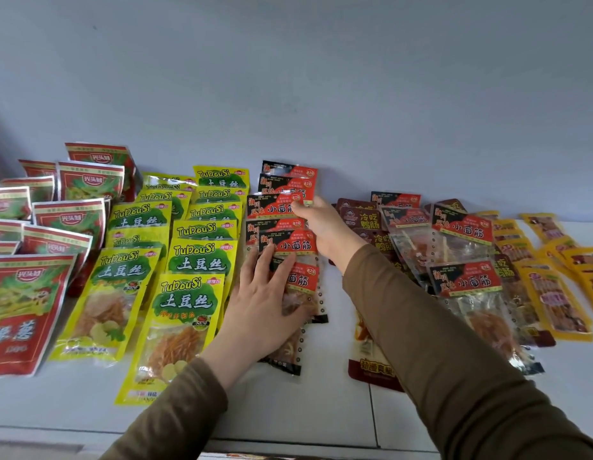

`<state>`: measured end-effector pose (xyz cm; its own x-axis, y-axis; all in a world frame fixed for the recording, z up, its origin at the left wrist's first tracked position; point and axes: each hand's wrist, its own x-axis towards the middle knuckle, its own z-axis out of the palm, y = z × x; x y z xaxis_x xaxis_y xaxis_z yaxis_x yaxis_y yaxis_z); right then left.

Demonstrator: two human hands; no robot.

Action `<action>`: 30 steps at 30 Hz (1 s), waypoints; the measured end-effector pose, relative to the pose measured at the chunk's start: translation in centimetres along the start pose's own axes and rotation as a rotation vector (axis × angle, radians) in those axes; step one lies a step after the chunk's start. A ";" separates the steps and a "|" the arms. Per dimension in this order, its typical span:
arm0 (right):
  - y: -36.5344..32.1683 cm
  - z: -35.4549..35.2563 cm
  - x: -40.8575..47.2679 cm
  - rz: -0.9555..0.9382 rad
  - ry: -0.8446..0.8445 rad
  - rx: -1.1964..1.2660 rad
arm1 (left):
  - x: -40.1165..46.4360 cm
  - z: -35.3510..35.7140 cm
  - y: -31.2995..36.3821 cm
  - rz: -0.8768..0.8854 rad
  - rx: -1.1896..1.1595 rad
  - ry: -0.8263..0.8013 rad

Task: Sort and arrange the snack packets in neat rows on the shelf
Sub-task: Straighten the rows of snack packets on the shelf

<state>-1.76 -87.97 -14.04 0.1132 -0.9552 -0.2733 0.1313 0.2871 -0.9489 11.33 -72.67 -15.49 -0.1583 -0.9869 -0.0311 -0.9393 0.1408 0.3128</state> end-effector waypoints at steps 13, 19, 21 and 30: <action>0.2 -0.5 0.5 -0.114 0.038 -0.103 | -0.8 0.2 -0.2 0.030 0.165 0.122; 2.1 -0.3 0.3 -0.091 0.107 0.060 | -4.0 1.9 -1.0 0.116 0.118 0.205; 2.7 0.1 0.2 -0.125 0.143 0.101 | -4.4 2.8 -1.0 0.107 0.068 0.174; 3.8 1.1 -0.2 -0.150 0.259 0.059 | -4.2 2.8 -0.5 0.051 0.051 0.149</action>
<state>-0.20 -86.62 -17.37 -0.1659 -0.9715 -0.1692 0.1849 0.1378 -0.9730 11.63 -68.38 -18.15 -0.1632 -0.9785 0.1258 -0.9459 0.1915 0.2618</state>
